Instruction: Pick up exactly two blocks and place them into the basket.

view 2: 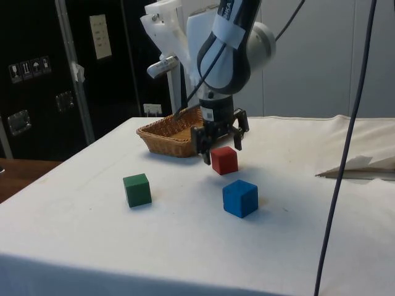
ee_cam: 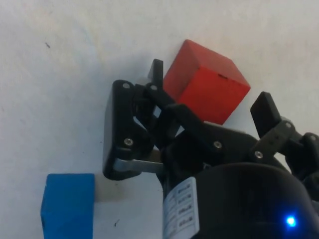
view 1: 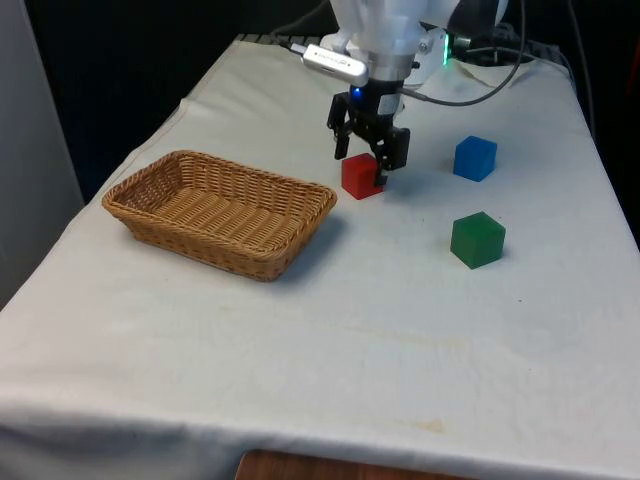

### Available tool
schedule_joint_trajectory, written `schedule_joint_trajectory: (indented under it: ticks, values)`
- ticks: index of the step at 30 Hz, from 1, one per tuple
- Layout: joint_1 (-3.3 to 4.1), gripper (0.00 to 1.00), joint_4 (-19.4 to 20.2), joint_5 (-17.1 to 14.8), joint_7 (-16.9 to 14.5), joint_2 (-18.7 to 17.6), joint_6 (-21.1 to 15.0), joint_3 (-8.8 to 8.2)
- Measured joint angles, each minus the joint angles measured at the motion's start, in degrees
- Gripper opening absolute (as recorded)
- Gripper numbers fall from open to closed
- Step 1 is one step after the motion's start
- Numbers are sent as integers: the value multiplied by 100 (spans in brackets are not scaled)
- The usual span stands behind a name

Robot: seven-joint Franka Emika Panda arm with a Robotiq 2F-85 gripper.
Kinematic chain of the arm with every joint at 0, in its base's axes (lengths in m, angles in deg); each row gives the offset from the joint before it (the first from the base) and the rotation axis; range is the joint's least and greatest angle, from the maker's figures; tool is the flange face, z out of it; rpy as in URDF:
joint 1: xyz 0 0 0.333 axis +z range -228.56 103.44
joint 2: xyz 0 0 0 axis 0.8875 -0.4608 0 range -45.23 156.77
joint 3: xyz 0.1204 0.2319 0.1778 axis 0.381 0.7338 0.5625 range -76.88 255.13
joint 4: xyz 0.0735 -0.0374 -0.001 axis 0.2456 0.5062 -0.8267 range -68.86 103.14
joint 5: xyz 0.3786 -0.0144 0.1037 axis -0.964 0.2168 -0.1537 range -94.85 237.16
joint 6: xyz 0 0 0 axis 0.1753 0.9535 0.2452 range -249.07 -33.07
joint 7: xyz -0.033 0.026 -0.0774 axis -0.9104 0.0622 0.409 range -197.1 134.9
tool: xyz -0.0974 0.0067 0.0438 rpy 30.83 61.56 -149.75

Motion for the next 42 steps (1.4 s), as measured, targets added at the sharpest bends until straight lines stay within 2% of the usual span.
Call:
schedule_joint_trajectory:
  ticks: [3, 4, 5, 8, 9, 10, 11, 12, 22, 28, 38, 42]
  values:
    - [-6, 99, 0, 0, 46, 0, 0, 23]
    - [-6, 93, 6, 0, 52, 0, 0, 23]
    - [-6, 72, 6, 0, 57, 0, 0, 23]
    - [-6, 36, 6, 0, 69, -6, 0, 23]
    - [-6, 26, 6, 0, 69, -6, 0, 23]
    - [-6, 26, 6, 0, 74, -6, 0, 29]
    - [-6, 10, 6, 0, 74, -6, 0, 29]
    - [-6, 0, 6, 0, 80, -6, 0, 29]
    - [-6, 0, 0, 0, 86, 6, -6, 23]
    - [-6, 0, 40, 17, 57, 138, -6, -17]
    - [-6, 0, 46, 229, 34, 395, 0, -115]
    - [-23, 0, -23, 246, -138, 464, 46, -218]
